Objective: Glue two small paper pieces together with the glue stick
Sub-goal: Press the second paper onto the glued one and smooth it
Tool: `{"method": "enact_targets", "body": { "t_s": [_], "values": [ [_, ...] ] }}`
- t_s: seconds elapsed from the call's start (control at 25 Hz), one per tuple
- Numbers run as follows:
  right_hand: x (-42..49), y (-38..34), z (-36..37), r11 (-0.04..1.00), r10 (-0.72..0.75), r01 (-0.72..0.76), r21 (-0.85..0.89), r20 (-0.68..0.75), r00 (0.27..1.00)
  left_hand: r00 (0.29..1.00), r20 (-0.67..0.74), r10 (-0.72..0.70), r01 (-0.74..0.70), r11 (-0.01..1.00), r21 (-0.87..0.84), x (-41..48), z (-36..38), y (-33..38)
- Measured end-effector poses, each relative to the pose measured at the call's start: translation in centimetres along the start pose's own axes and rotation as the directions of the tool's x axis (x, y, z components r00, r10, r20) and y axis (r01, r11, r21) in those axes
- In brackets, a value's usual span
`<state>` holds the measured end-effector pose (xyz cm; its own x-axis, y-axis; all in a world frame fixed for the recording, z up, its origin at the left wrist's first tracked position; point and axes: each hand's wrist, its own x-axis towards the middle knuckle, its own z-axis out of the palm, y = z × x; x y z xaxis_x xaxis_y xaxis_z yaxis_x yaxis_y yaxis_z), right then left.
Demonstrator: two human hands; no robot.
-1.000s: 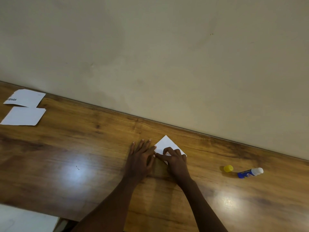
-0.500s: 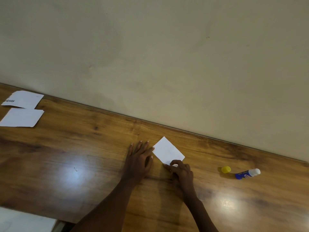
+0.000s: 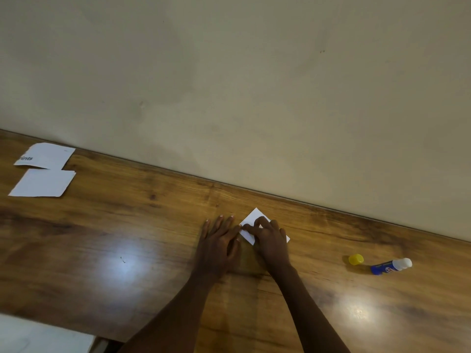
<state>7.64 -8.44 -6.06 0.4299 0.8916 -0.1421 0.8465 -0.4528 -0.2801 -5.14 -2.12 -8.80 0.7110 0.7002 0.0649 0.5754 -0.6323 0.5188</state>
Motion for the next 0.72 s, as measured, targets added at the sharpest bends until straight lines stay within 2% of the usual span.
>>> {"method": "enact_targets", "body": {
  "t_s": [0.2,0.32,0.48,0.56,0.72],
  "values": [
    [1.2,1.5,-0.6,0.996,-0.047,0.045,0.073,0.027,0.999,1.0,-0.011,-0.004,0.004,1.0,-0.004,0.0,0.2,-0.1],
    [2.1,2.3,-0.9,0.995,0.051,-0.047,0.09,-0.052,0.997,1.0,-0.005,-0.007,0.007,1.0,-0.003,0.0,0.3,-0.1],
    [2.4,1.2,-0.2,0.999,0.031,-0.031,-0.006,-0.017,0.999,1.0,-0.015,0.002,-0.003,1.0,-0.004,0.0,0.3,-0.2],
    [2.2,0.8,0.1,0.992,0.13,-0.129,0.009,-0.08,0.988,1.0,-0.018,0.005,-0.005,1.0,0.002,0.0,0.3,-0.2],
    [1.3,-0.1,1.1,0.937,0.348,-0.333,0.108,-0.186,0.919,1.0,-0.018,0.012,-0.012,1.0,-0.004,0.0,0.4,-0.2]
  ]
}}
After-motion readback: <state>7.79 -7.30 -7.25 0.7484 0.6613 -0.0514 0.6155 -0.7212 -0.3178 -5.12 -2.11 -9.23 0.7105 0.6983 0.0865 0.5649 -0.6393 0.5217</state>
